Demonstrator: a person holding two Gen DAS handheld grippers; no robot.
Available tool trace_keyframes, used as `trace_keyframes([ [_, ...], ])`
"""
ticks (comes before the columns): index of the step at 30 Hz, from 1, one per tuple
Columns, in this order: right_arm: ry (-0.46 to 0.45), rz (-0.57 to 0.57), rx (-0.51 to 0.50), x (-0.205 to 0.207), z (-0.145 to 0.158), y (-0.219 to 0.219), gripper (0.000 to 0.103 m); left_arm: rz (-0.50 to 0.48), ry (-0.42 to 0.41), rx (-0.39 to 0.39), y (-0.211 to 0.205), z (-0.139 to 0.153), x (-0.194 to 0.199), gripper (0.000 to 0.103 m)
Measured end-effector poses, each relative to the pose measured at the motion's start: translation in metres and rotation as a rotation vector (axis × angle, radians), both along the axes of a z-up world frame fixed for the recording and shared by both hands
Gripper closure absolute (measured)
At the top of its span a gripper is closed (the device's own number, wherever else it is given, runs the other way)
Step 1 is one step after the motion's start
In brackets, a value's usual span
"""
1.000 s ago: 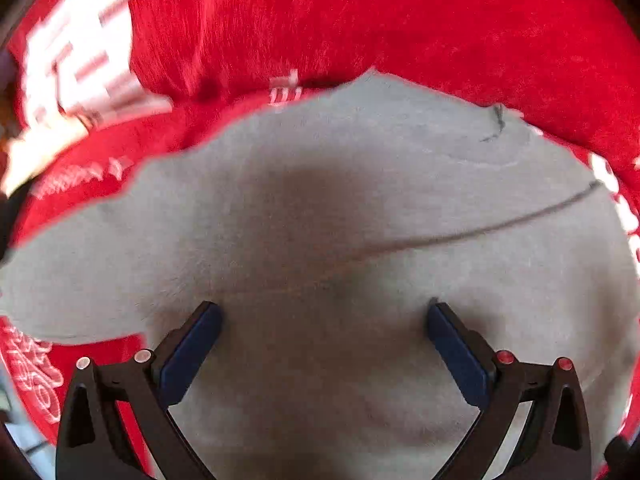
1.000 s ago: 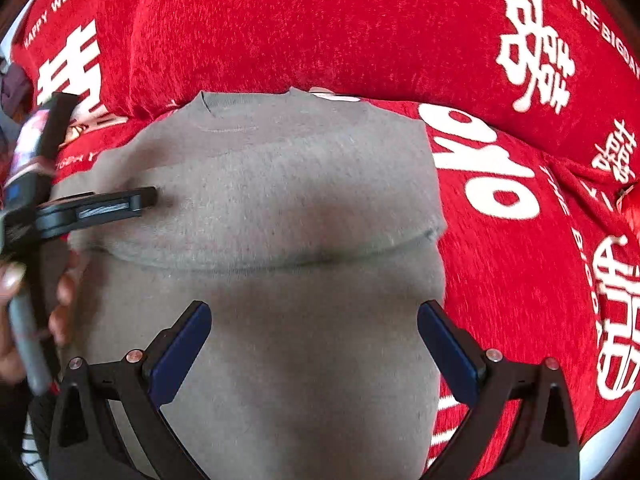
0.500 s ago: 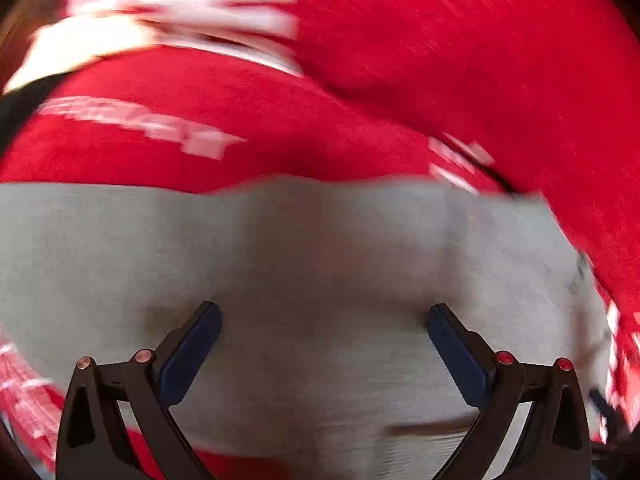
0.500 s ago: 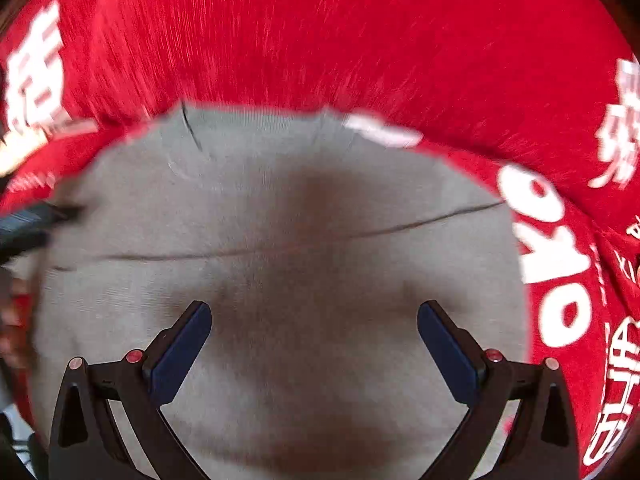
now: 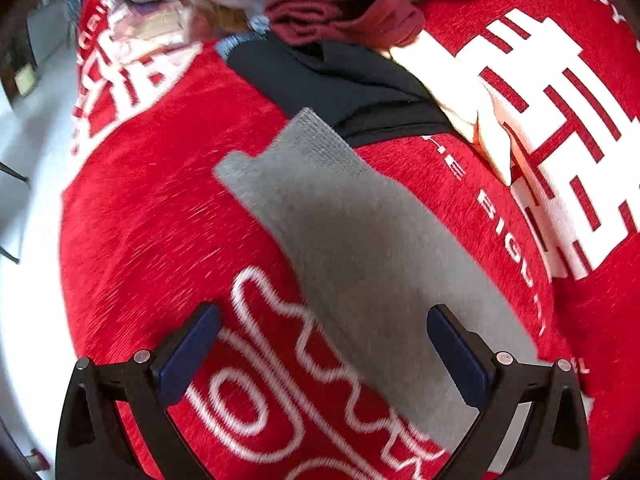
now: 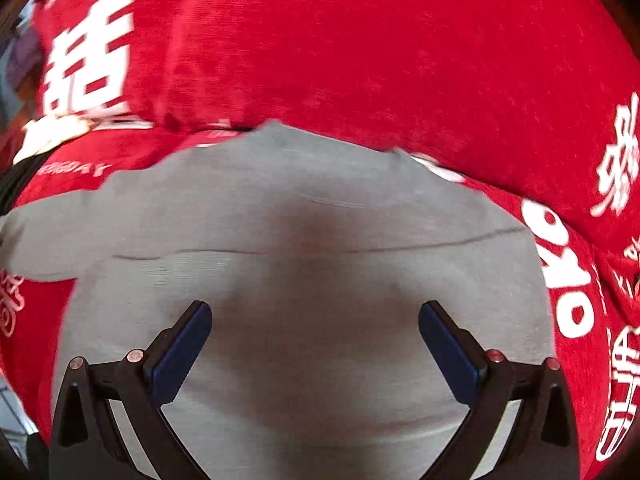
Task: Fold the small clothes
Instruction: 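Move the left tool to the other sleeve cuff and close on it, then lift the held sleeve with the left tool and fold it across the body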
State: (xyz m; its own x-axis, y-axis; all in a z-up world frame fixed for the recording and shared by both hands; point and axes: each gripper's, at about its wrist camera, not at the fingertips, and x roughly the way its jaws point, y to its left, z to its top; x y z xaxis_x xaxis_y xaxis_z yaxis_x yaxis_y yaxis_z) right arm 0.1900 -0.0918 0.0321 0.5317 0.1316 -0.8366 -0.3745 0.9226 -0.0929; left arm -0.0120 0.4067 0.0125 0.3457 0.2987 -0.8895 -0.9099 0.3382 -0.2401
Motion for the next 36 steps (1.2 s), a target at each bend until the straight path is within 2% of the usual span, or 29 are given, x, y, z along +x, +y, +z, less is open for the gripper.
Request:
trace_keyframes([
  [4,-0.007,0.065,-0.011,-0.015,0.006,0.032,0.0,0.005,0.038,0.067,0.019,-0.001,0.019,0.0],
  [8,-0.036,0.117,-0.032,-0.02,0.017,0.059,0.0,-0.062,0.127,0.132,0.027,-0.002,0.048,0.0],
  [10,-0.033,0.131,-0.041,-0.018,0.016,0.076,0.0,-0.08,0.155,0.16,0.026,-0.004,0.053,0.005],
  [11,-0.03,0.14,-0.045,-0.015,0.015,0.087,0.0,-0.078,0.148,0.187,0.025,-0.001,0.052,0.025],
  [12,-0.025,0.149,-0.047,-0.013,0.013,0.096,0.0,-0.077,0.137,0.208,0.024,0.002,0.053,0.052],
  [13,-0.014,0.159,-0.051,-0.011,0.008,0.108,0.0,-0.089,0.109,0.203,0.024,0.005,0.05,0.06],
  [14,0.0,0.164,-0.054,-0.008,0.003,0.118,0.0,-0.098,0.092,0.191,0.025,0.006,0.049,0.074],
  [15,0.009,0.167,-0.057,-0.006,-0.001,0.126,0.0,-0.107,0.074,0.178,0.027,0.006,0.048,0.08],
  [20,0.029,0.19,-0.093,-0.005,-0.025,0.165,0.0,-0.096,-0.06,0.077,0.035,0.012,0.021,0.087],
  [24,-0.015,0.212,-0.17,0.002,-0.032,0.194,0.0,-0.084,-0.122,0.037,0.037,0.011,0.005,0.087],
  [29,0.034,0.098,-0.272,0.024,-0.056,0.227,0.0,-0.095,-0.185,0.039,0.032,0.02,-0.008,0.087],
  [33,0.03,0.198,-0.264,-0.009,-0.067,0.273,0.0,-0.099,-0.206,0.041,0.03,0.026,-0.015,0.087],
  [35,-0.008,0.256,-0.24,-0.036,-0.06,0.296,0.002,-0.102,-0.202,0.051,0.029,0.028,-0.016,0.087],
  [36,0.004,0.301,-0.195,-0.045,-0.055,0.303,0.002,-0.101,-0.207,0.044,0.029,0.028,-0.017,0.087],
])
